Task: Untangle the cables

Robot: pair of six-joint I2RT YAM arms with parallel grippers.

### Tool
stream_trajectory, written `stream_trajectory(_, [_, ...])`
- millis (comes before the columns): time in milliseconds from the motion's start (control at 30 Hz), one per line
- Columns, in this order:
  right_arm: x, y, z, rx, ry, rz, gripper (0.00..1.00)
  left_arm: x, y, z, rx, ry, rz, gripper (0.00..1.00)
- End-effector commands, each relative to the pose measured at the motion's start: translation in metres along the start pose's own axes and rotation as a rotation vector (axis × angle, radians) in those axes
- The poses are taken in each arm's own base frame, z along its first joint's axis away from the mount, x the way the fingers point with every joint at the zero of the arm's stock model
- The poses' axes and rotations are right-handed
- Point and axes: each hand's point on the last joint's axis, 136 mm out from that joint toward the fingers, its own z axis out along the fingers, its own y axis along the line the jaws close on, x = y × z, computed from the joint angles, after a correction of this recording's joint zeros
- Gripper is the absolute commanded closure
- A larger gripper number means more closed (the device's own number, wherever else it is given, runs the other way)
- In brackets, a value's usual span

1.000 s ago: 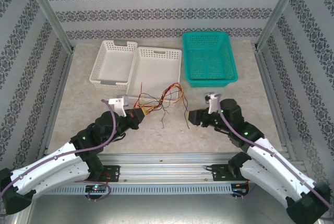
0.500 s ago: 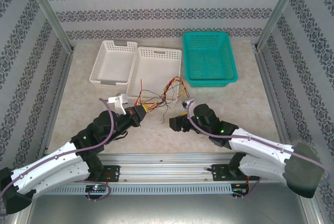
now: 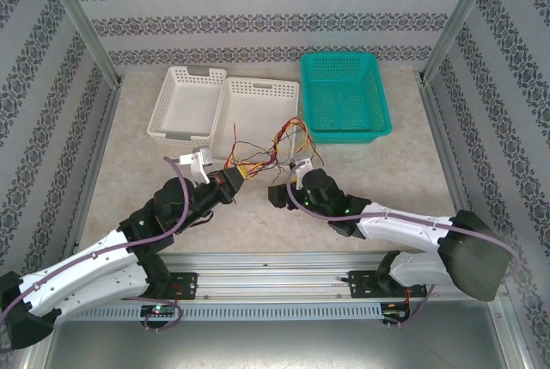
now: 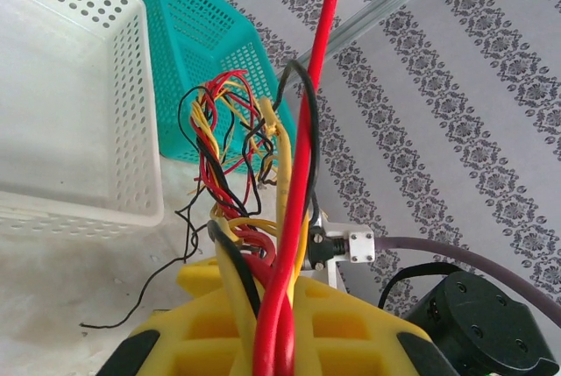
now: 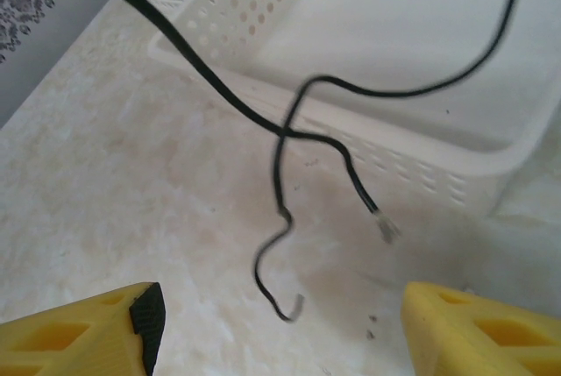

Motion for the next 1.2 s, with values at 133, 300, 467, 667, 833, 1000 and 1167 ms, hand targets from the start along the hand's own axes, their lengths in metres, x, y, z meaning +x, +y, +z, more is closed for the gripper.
stream_trajectory(133, [-0.033,0.016,0.011,-0.009,-0.129,-0.024,0.30,-0.023,-0.033,-0.004,0.093,-0.074,-0.006,1.00])
stream_trajectory(300, [-0.036,0.006,0.019,0.050,-0.142,-0.012,0.36,-0.026,-0.038,-0.007,0.104,-0.082,-0.004,1.00])
stream_trajectory(467, [-0.041,0.006,0.024,0.064,-0.158,0.006,0.39,-0.027,-0.048,-0.008,0.131,-0.086,-0.012,1.00])
stream_trajectory(667, [-0.047,0.000,0.022,0.098,-0.199,0.030,0.63,-0.030,-0.055,-0.013,0.147,-0.096,-0.004,1.00])
stream_trajectory(833, [-0.046,-0.016,0.005,0.165,-0.221,0.031,0.98,-0.037,-0.050,-0.023,0.121,-0.124,0.026,1.00])
stream_trajectory(1000, [-0.033,-0.036,-0.017,0.217,-0.196,0.026,1.00,-0.050,-0.035,-0.041,0.047,-0.177,0.077,1.00])
stream_trajectory(1167, [-0.021,-0.059,-0.043,0.260,-0.193,0.040,1.00,-0.061,-0.025,-0.056,-0.026,-0.208,0.138,1.00])
